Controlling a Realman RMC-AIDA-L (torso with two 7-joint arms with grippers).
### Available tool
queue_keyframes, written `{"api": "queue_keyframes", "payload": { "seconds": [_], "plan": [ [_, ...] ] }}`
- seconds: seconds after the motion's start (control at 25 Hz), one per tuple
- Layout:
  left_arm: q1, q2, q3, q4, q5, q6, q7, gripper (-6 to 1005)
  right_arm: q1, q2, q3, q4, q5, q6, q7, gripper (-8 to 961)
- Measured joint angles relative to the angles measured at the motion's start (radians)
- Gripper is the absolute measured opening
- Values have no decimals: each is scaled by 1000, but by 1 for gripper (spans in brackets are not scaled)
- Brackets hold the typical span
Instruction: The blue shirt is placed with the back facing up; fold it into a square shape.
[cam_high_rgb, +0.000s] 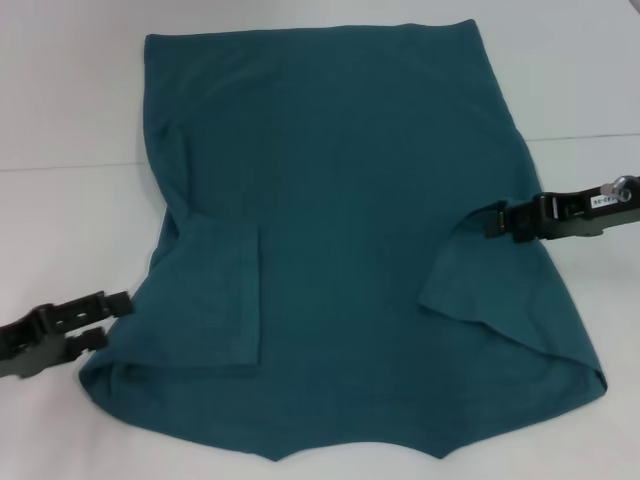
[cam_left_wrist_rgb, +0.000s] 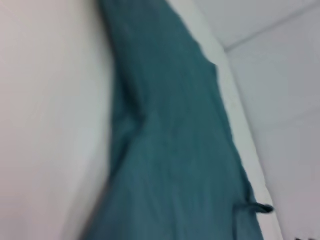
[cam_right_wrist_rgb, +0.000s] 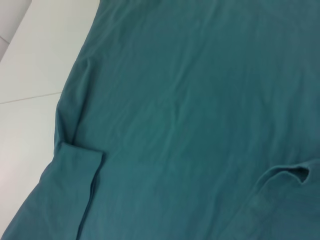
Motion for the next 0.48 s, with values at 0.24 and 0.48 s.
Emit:
{"api": "queue_keyframes", "payload": {
  "seconds": [0.24,0.48],
  "plan": [
    [25,18,0,-14,19,-37,-96,873,-1,-2,2,0,-1,-2,-2,569],
    [28,20,3,-31,63,-84,-69,873,-1,-1,2,-1,-2,5,-4,567]
  ]
}}
